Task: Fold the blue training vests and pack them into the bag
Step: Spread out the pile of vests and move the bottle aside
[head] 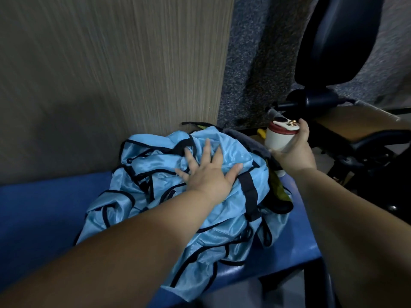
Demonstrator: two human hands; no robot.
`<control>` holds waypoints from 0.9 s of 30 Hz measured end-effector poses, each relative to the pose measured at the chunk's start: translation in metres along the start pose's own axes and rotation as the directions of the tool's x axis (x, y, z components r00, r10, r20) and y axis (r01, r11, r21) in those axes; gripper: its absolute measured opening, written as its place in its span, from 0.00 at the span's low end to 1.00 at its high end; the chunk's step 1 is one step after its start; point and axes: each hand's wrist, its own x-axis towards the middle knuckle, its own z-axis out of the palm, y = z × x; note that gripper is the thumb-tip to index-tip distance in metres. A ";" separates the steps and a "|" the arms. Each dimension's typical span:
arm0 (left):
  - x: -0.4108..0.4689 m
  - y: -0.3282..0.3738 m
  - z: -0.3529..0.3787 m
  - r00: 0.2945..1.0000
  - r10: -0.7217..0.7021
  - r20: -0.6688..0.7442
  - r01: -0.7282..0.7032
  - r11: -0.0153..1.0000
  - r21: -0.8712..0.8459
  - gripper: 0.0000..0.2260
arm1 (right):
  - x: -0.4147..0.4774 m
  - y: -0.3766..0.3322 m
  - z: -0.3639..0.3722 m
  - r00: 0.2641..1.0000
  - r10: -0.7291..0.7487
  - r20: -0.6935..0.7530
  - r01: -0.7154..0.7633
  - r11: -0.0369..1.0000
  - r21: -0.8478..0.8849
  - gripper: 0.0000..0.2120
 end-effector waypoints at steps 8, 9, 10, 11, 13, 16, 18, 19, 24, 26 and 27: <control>0.007 0.009 0.006 0.988 0.043 0.149 -0.054 0.996 0.071 0.39 | 0.002 0.004 0.000 1.000 -0.003 -0.014 0.003 1.000 -0.005 0.49; 0.007 0.008 0.006 0.987 0.041 0.156 -0.053 0.996 0.073 0.38 | 0.002 0.003 0.000 1.000 -0.004 -0.011 0.004 1.000 -0.011 0.50; 0.007 0.008 0.005 0.986 0.039 0.160 -0.051 0.996 0.075 0.38 | 0.002 0.003 -0.001 1.000 -0.004 -0.006 0.004 1.000 -0.020 0.51; 0.007 0.007 0.004 0.986 0.037 0.164 -0.050 0.996 0.076 0.38 | 0.002 0.002 -0.002 1.000 -0.005 0.000 0.005 1.000 -0.026 0.52; 0.006 0.006 0.002 0.985 0.033 0.171 -0.046 0.996 0.077 0.38 | 0.001 0.001 -0.005 1.000 0.002 0.010 -0.002 1.000 -0.029 0.54; 0.001 0.002 0.000 0.987 0.024 0.157 -0.037 0.996 0.083 0.37 | -0.006 -0.002 -0.008 1.000 -0.009 -0.016 0.008 0.998 -0.056 0.52; -0.004 -0.003 -0.002 0.991 0.022 0.134 -0.036 0.994 0.104 0.36 | -0.014 -0.008 -0.008 0.993 -0.060 -0.099 0.048 0.991 -0.126 0.49; -0.008 -0.007 -0.003 0.992 0.028 0.119 -0.042 0.992 0.122 0.36 | -0.019 -0.012 -0.007 0.978 -0.113 -0.173 0.081 0.980 -0.182 0.47; -0.030 -0.040 -0.012 0.995 0.067 0.075 -0.081 0.975 0.205 0.33 | -0.048 -0.040 0.009 0.845 -0.445 -0.297 0.348 0.879 -0.325 0.35; -0.041 -0.055 -0.017 0.996 0.045 0.077 -0.062 0.973 0.224 0.33 | -0.056 -0.044 0.014 0.863 -0.448 -0.232 0.359 0.868 -0.344 0.33; -0.046 -0.062 -0.020 0.996 0.032 0.080 -0.049 0.973 0.226 0.34 | -0.059 -0.046 0.015 0.880 -0.422 -0.220 0.332 0.876 -0.351 0.32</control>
